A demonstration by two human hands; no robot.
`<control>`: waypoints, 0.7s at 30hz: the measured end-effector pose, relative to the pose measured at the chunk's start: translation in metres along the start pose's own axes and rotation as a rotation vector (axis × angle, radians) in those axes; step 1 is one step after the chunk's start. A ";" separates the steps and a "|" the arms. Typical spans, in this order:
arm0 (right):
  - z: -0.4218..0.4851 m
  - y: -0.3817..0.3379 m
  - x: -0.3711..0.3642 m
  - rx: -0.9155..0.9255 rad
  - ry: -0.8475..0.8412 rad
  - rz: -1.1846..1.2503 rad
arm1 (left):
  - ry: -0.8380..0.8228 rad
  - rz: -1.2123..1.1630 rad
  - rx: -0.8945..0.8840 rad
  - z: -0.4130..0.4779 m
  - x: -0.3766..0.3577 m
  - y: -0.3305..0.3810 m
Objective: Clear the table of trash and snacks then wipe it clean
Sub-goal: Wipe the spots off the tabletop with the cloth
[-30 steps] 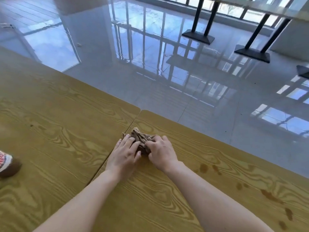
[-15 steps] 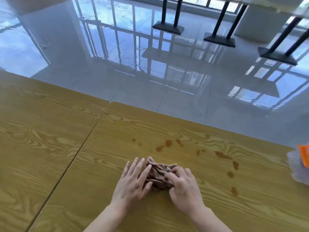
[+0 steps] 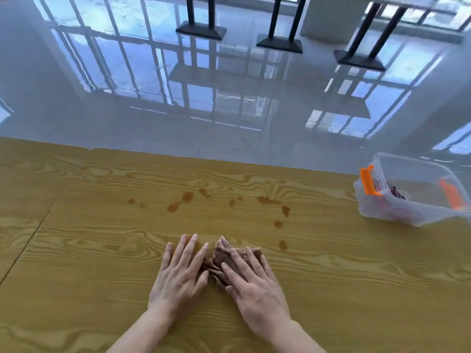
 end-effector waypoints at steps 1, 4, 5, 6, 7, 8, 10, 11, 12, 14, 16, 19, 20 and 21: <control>-0.018 0.004 -0.002 -0.001 0.029 -0.010 | -0.004 -0.006 0.011 -0.001 0.000 0.000; -0.080 0.041 0.002 -0.121 0.085 -0.046 | 0.001 0.001 0.045 -0.001 -0.001 0.003; -0.097 0.063 0.005 -0.219 0.088 -0.053 | 0.001 0.014 0.044 0.000 -0.002 0.004; -0.109 0.085 0.009 -0.342 0.087 -0.061 | 0.001 0.028 0.039 0.001 -0.003 0.005; -0.116 0.108 0.012 -0.479 0.096 -0.069 | 0.004 0.043 0.035 0.002 -0.004 0.005; -0.117 0.125 0.013 -0.597 0.115 -0.071 | 0.005 0.057 0.033 0.002 -0.005 0.004; -0.105 0.133 0.015 -0.711 0.130 -0.052 | 0.008 0.079 0.035 0.001 -0.007 0.005; -0.095 0.124 0.013 -0.682 0.136 -0.053 | 0.005 0.089 0.041 0.001 -0.009 0.006; -0.085 0.110 0.011 -0.615 0.143 -0.059 | -0.003 0.096 0.056 0.003 -0.009 0.009; -0.079 0.071 0.002 -0.412 0.113 -0.073 | -0.027 0.079 0.111 0.010 -0.011 0.016; -0.090 0.039 -0.004 -0.210 0.078 -0.074 | -0.033 0.054 0.165 0.015 -0.011 0.023; -0.099 0.068 0.000 -0.236 0.045 -0.056 | 0.002 0.065 0.173 0.017 -0.011 0.027; -0.095 0.090 0.004 -0.334 0.036 -0.063 | 0.015 0.069 0.167 0.016 -0.012 0.027; -0.087 0.114 0.009 -0.450 0.049 -0.066 | 0.026 0.072 0.165 0.016 -0.012 0.026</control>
Point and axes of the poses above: each hand's wrist, its own z-axis towards the middle knuckle, its own x-axis out of the back of the hand, y = z × x, the point moved 5 cm from there along z, towards the middle knuckle, and after that the axes turned 13 degrees about x, right-handed, at the moved point
